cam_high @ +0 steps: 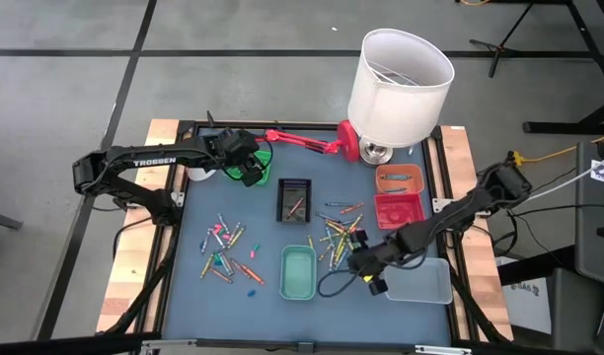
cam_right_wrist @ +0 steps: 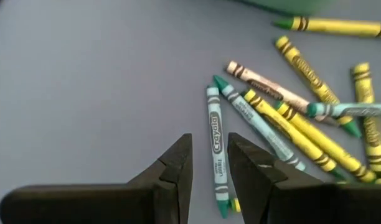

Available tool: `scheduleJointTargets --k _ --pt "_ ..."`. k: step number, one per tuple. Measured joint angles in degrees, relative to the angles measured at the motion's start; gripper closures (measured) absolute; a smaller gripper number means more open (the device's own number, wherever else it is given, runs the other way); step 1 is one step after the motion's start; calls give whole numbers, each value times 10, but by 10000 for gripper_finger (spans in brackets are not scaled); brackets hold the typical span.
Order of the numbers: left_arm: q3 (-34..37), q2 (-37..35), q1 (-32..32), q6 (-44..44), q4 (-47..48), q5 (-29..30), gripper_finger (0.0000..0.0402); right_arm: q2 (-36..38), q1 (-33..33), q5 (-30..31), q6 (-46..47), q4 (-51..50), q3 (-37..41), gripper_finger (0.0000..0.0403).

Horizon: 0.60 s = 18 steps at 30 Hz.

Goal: Sort crayons
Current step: Put the blue green crayon into the orange bin

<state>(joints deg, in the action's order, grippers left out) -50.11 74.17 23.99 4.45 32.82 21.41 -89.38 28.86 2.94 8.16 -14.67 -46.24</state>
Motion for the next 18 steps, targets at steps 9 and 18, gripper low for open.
scheduleJointTargets --k 9,18 --pt "0 0 0 0 0 0 280 -43 0 18 6 0 0 304" --pt "0 0 0 0 1 0 280 -67 0 27 6 -2 -1 304"
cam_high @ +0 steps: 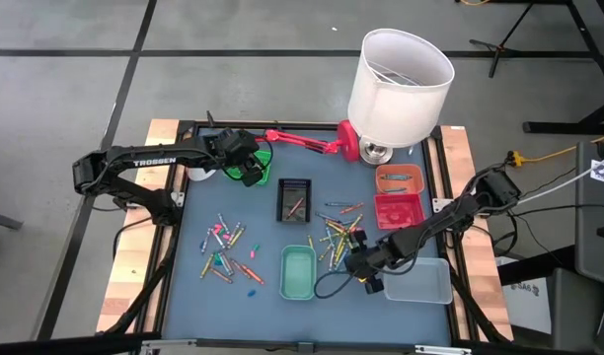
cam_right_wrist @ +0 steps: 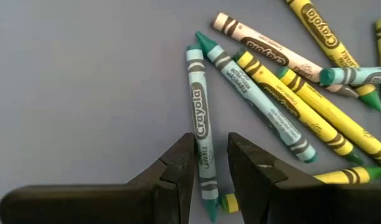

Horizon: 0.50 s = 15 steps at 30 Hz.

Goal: Sort crayons
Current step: Put the blue green crayon into the orange bin

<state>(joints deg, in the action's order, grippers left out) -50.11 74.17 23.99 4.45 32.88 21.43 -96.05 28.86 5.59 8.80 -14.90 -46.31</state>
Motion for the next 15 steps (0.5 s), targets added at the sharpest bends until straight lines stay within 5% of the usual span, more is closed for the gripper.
scheduleJointTargets --k 15 --pt "0 0 0 0 0 0 280 -5 0 -3 0 0 0 309"
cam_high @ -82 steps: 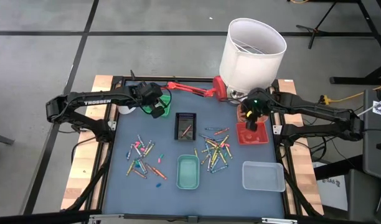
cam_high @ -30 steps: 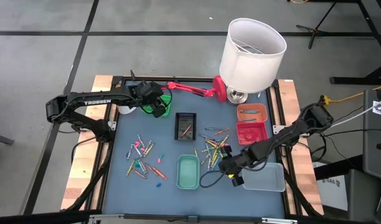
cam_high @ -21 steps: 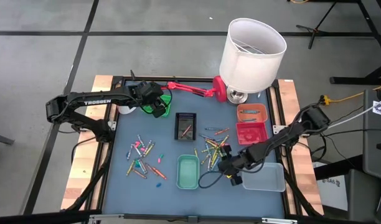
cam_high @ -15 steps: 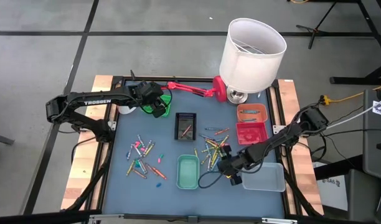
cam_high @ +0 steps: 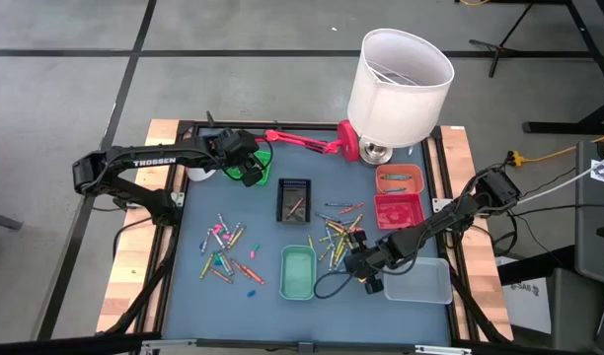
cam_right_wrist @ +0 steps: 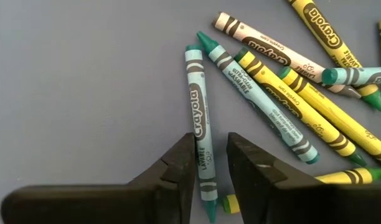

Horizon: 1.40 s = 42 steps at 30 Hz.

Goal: Sort crayons
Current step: Put the blue green crayon into the orange bin

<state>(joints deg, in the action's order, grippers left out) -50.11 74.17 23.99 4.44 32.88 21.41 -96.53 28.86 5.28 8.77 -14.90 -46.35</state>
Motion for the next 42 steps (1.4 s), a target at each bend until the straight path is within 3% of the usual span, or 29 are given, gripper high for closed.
scheduleJointTargets --k 11,18,27,33,42 --pt "0 0 0 1 0 0 280 0 0 -3 -1 0 0 394" --pt "0 0 -9 14 0 0 280 3 0 -3 -1 -16 -10 378" --pt "0 0 -12 15 0 -1 280 47 0 2 -3 -139 -71 393" --pt "0 0 -12 30 -2 -1 280 104 0 19 -23 -227 -97 386" --pt "0 0 -12 75 -6 -1 280 215 -42 96 -43 -371 -99 385"
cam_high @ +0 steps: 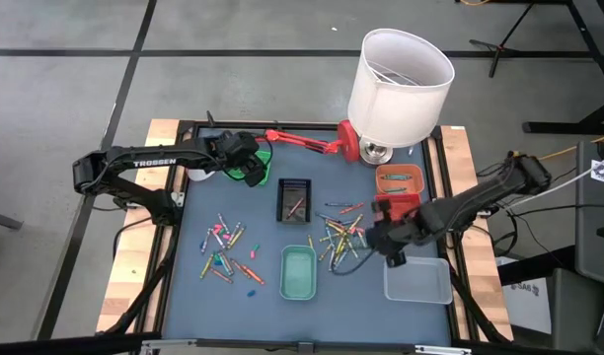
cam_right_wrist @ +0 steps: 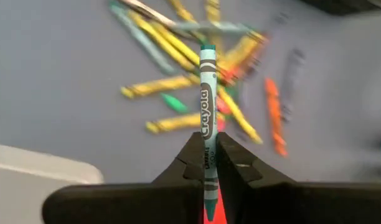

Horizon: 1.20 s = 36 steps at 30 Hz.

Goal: Sort crayons
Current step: Put the blue green crayon into the orange bin

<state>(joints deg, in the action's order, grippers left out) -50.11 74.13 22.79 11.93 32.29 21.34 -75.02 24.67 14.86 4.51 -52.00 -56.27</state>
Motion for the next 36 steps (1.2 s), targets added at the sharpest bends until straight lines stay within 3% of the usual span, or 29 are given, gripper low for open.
scheduleJointTargets --k 12,23,36 --pt "0 0 -14 15 -3 0 280 49 -173 79 14 -179 0 384" --pt "0 0 -64 15 -3 -4 280 49 -307 81 10 -180 76 384" --pt "-30 0 -190 101 -3 -234 280 49 -363 81 -33 -150 95 384"
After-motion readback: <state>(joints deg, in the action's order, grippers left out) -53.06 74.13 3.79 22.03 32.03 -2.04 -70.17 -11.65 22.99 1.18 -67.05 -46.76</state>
